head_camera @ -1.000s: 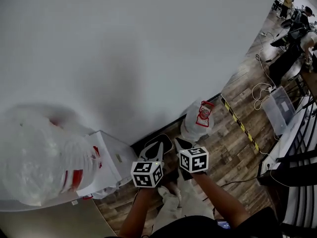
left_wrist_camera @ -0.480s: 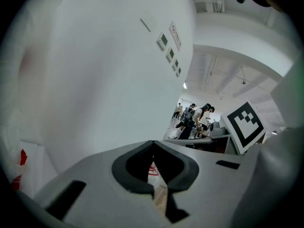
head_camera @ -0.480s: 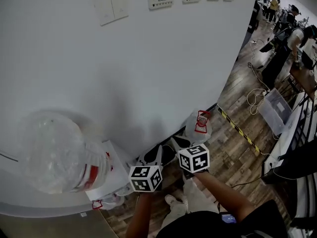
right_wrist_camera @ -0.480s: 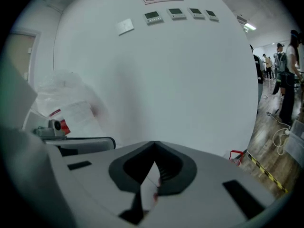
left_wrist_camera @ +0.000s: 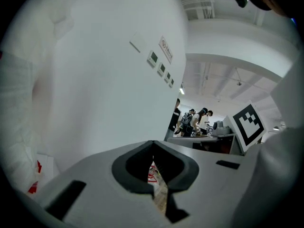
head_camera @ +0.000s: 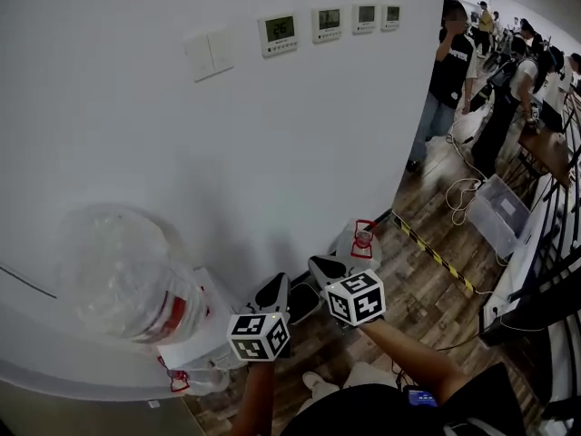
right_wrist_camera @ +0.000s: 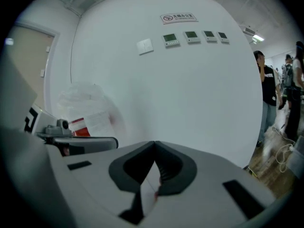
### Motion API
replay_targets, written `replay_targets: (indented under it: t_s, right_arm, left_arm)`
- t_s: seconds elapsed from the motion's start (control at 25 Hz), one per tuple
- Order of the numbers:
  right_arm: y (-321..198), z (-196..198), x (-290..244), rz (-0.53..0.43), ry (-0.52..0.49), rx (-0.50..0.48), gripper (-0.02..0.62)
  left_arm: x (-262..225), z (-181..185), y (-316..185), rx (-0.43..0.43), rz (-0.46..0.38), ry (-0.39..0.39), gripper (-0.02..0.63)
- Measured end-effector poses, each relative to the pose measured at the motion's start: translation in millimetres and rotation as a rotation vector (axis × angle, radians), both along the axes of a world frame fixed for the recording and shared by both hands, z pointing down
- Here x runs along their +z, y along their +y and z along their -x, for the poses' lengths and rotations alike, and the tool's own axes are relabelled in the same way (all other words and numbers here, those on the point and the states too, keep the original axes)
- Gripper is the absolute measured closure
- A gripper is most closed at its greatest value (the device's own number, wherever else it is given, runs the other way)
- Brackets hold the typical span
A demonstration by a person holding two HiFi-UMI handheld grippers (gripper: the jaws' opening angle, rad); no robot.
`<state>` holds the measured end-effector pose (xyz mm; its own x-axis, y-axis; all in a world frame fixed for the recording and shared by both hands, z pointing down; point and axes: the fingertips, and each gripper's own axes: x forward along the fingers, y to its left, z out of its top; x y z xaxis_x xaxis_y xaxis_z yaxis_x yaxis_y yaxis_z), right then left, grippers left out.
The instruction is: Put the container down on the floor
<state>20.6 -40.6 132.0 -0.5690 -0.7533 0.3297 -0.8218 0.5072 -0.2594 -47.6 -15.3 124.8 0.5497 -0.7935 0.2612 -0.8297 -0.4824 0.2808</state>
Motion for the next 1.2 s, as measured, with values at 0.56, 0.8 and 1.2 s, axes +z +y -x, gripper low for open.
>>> replay_targets:
  t_s: [0.56,0.8,1.2]
  right_arm:
    - [37.4,-37.1,-56.0,-0.075,-0.036,-0.058,0.565]
    - [58.7,-45.2,-71.5,-0.112,-0.042,-0.099,0.565]
    - [102.6,-70.0,-71.0,-0.131,-0.038,-0.131,0.565]
  left_arm:
    - [-53.6,-39.7,43.6,-0.043,-0.074,-0.025,0.588]
    - [-64.6,-48.7,67.3,-0.075,-0.099,-0.021,0.588]
    - [-67.9,-69.1,111.6,-0.134,-0.111,-0.006,0.588]
